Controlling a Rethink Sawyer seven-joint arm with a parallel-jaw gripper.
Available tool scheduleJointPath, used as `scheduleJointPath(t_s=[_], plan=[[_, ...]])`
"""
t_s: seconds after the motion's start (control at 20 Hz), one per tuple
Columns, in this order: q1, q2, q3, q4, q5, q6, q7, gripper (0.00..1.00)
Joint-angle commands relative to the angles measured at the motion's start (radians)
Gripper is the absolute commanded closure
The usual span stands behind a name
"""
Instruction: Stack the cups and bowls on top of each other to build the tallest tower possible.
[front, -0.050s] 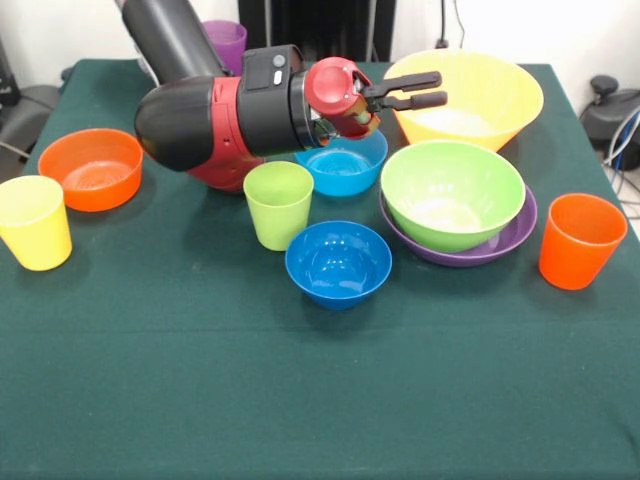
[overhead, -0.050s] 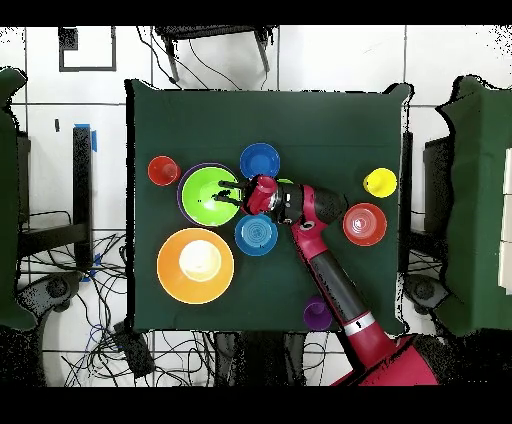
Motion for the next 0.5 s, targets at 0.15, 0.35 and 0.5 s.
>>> scheduleJointPath(t_s=[0.15, 0.35, 0.5], plan=[[0.006, 0.102, -0.060, -0.151, -0.045, -0.054, -0.336, 0.00], [-0.028, 0.098, -0.053, -0.104, -0.105, -0.154, -0.332, 0.00], [-0.058, 0.024, -0.053, -0.033, -0.222, -0.303, -0.271, 0.00]])
